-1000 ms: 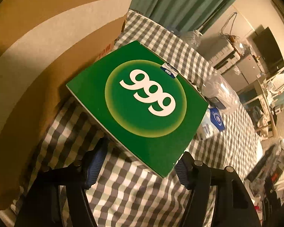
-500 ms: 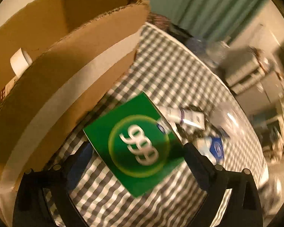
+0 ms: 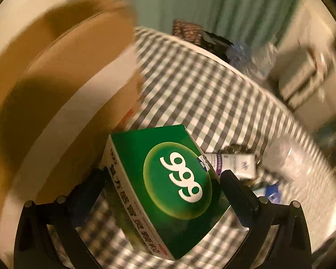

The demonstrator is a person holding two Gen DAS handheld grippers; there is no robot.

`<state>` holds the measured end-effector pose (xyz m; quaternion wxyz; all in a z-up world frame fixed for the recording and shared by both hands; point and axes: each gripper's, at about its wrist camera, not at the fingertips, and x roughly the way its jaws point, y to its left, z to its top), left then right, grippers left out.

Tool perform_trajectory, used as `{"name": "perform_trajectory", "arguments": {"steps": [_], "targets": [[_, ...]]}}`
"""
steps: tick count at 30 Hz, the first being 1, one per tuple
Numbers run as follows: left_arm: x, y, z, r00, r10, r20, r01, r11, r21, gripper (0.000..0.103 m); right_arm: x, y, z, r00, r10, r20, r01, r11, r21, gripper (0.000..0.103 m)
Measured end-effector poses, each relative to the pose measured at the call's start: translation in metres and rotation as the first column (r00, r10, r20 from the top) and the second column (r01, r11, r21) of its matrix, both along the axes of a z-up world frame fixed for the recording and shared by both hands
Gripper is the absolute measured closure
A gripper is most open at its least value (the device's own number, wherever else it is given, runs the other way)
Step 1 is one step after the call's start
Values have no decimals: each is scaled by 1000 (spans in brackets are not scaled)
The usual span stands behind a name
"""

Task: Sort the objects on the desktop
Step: 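Lower the green medicine box and printed bag into the cardboard box and open both grippers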

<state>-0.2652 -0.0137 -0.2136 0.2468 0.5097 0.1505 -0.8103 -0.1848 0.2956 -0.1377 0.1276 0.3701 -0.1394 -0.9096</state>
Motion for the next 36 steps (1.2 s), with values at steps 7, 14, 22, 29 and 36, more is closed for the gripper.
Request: {"name": "perform_trajectory", "arguments": {"steps": [7, 14, 22, 29, 36], "targets": [[-20, 81, -29, 914, -318, 251, 401, 798, -450, 0, 0, 1, 0, 1000, -11, 3, 11, 1000, -8, 85], [-3, 71, -2, 932, -317, 174, 361, 842, -400, 0, -4, 2, -6, 1000, -12, 19, 12, 1000, -22, 85], [33, 42, 34, 955, -294, 40, 296, 931, -212, 0, -4, 2, -10, 999, -21, 29, 21, 999, -29, 85], [34, 19, 19, 985, -170, -15, 170, 985, 16, 0, -2, 3, -9, 1000, -23, 19, 24, 999, -34, 85], [19, 8, -9, 985, -169, 46, 161, 976, 143, 0, -6, 5, -14, 999, -6, 32, 8, 999, -50, 84]]}}
